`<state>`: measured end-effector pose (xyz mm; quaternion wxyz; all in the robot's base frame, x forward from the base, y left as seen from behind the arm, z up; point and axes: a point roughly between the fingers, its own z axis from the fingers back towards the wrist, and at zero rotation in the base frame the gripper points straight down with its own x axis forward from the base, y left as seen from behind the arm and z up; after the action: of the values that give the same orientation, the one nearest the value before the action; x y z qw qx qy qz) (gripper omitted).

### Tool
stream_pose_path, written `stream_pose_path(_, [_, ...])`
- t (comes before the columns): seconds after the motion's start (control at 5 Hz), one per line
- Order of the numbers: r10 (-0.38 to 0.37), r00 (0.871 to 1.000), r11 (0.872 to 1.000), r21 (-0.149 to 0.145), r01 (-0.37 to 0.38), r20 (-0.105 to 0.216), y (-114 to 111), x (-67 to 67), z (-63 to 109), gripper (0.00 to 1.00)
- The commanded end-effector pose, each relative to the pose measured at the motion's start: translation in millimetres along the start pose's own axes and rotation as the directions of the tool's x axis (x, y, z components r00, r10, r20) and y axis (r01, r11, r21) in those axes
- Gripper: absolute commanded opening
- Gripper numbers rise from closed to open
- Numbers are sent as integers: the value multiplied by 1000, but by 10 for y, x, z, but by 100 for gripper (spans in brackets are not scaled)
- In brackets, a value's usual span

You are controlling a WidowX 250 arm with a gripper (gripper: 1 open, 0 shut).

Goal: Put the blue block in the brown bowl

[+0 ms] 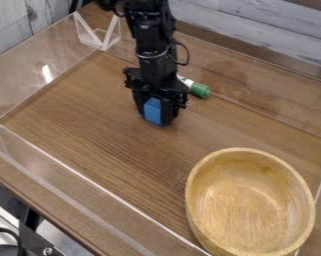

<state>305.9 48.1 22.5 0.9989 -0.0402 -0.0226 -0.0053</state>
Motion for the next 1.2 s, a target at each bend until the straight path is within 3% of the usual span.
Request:
stream_pose_path(0.0, [-21,999,999,28,20,49,-22,79,236,0])
stream_pose_path(0.6, [-36,999,997,76,33,36,-91,12,539,0])
stream_pose_path(1.0, [-45,995,994,105,35,87,-330,-101,1070,0])
